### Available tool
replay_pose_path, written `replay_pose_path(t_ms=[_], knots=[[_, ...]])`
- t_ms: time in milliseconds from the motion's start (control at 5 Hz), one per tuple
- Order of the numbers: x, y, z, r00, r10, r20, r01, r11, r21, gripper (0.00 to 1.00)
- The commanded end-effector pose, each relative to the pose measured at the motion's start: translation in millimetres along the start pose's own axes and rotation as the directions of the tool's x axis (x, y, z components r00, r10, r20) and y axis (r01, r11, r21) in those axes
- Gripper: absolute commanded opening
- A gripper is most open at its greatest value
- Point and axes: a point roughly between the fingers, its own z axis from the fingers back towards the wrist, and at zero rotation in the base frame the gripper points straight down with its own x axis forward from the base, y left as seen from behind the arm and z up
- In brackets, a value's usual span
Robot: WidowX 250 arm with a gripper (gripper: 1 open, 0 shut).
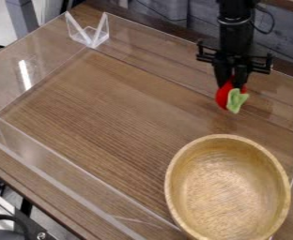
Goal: Move the red fruit to the right
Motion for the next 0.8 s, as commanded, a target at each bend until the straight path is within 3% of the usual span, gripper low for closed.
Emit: replay_pose_path(t_ms=[0, 600], knots=[[7.7, 2.6, 10.0, 0.999, 0.019, 0.041, -0.019, 1.0, -0.007, 0.0], [6.3, 2.4, 2.4, 0.998, 0.046, 0.038, -0.046, 0.999, -0.015, 0.0]])
